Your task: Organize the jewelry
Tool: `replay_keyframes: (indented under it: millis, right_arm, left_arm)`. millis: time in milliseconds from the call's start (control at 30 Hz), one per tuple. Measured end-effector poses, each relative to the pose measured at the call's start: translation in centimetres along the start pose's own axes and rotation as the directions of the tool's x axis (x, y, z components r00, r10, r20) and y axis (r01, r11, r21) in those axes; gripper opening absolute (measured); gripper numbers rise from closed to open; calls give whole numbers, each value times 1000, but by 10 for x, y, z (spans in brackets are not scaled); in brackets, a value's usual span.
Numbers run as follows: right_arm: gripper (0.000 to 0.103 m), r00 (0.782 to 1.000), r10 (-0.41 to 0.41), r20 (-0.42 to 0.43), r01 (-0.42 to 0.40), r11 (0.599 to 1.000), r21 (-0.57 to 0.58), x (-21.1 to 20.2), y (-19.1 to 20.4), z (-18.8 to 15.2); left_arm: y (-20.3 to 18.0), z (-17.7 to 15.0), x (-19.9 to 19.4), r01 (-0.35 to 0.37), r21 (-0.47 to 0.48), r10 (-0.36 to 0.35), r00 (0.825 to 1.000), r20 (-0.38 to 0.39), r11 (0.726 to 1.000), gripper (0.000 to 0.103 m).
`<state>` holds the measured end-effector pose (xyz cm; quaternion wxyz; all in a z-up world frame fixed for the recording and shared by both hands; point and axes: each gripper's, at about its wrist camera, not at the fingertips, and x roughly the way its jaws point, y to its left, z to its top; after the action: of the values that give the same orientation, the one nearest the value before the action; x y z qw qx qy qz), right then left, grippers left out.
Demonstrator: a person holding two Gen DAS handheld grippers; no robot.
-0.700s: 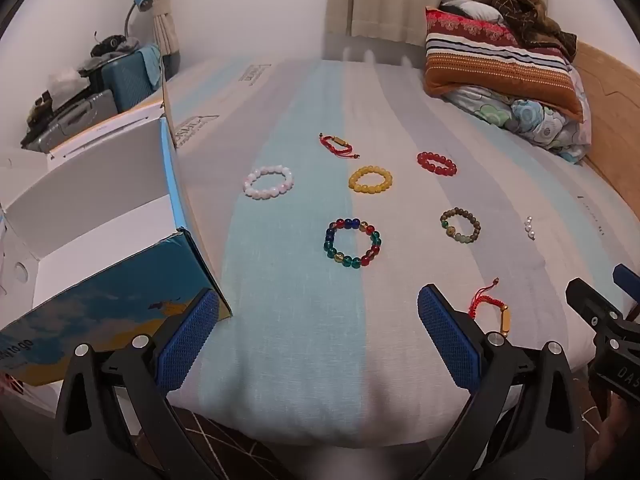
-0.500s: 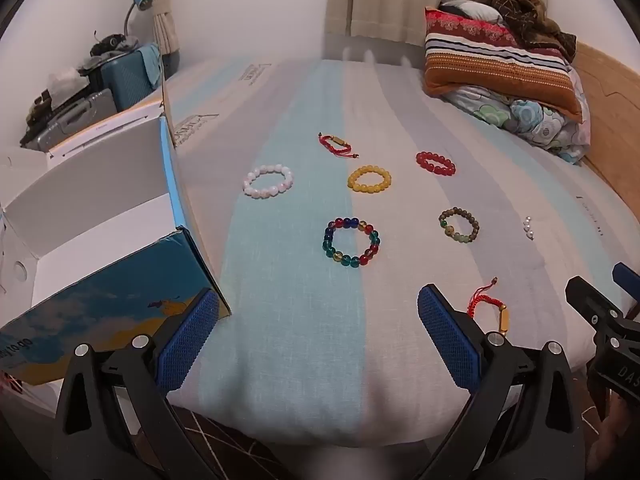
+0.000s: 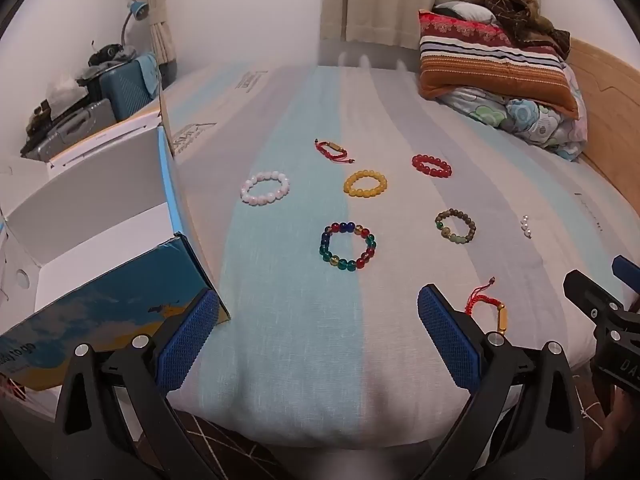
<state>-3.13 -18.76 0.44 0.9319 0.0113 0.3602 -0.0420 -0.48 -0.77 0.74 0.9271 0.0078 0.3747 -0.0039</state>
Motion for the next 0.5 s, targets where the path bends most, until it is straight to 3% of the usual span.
replay_keyframes:
  millis: [500]
  right_arm:
    - [96, 1000, 2, 4, -2, 1000, 1, 0, 0, 0]
  left_arm:
    - [0, -1, 2, -1, -1, 1, 1000, 0, 1000, 97]
